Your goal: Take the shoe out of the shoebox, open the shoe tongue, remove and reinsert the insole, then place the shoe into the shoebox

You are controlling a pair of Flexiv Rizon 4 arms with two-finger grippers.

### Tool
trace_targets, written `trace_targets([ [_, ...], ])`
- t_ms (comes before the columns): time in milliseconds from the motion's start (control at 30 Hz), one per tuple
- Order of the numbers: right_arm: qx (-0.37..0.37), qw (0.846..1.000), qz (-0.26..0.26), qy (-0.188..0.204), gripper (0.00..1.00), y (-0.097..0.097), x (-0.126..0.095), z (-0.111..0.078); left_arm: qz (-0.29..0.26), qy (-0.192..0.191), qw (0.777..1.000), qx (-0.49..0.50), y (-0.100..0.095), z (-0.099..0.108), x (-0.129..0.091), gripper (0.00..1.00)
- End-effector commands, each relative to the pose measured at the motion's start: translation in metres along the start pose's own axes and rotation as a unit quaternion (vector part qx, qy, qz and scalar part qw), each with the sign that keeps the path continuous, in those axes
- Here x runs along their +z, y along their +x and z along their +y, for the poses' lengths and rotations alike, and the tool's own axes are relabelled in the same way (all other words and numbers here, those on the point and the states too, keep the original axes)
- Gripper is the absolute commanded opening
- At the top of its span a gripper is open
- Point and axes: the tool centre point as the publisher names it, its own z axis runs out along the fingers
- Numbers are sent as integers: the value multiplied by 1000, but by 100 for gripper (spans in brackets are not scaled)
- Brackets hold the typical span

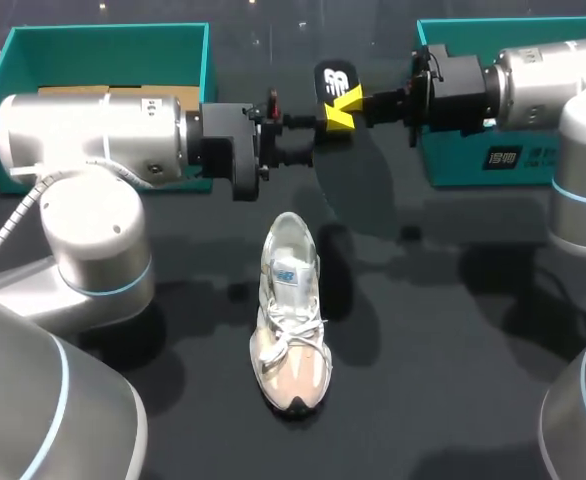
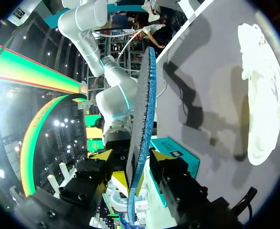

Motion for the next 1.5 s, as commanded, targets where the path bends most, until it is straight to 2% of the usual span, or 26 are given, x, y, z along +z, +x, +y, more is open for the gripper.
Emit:
trace_targets([
  [33, 3, 1000, 1, 0, 0, -2, 5, 2, 0, -7, 1000, 3, 2, -3, 3, 35],
  [167, 8, 1000, 2, -2, 0, -3, 6, 1, 1, -10, 1000, 3, 3, -3, 3, 22],
  [267, 10, 1000, 3, -3, 0, -4, 7, 0, 1, -12, 1000, 2, 5, -3, 2, 3],
  [300, 10, 1000, 3, -3, 0, -4, 7, 0, 1, -12, 1000, 2, 5, -4, 2, 0],
  [567, 15, 1000, 6, -7, 0, -4, 8, -1, 3, -15, 1000, 4, 7, -6, 0, 0],
  [600, 15, 1000, 7, -8, 29, -4, 7, -2, 3, -15, 1000, 5, 6, -7, -2, 0],
  [633, 15, 1000, 6, -9, 95, -4, 6, -2, 3, -15, 1000, 7, 6, -8, -4, 0],
  [667, 15, 1000, 6, -13, 100, -4, 4, -3, 3, -15, 1000, 8, 5, -8, -6, 0],
  [800, 9, 1000, 10, -22, 100, -2, -6, -8, 15, -19, 1000, 9, 3, -9, -22, 0],
  [1133, -10, 1000, 23, -16, 100, 1, -37, -23, 26, -12, 999, -46, 4, -16, -62, 0],
  [1300, -10, 1000, 23, -16, 100, 1, -37, -23, 25, -7, 993, -117, 7, -22, -73, 0],
  [1400, -10, 1000, 23, -16, 100, 1, -37, -23, 25, -4, 978, -209, 7, -22, -84, 0],
  [1500, -10, 1000, 23, -16, 100, 1, -37, -23, 57, -10, 938, -341, 6, -21, -90, 0],
])
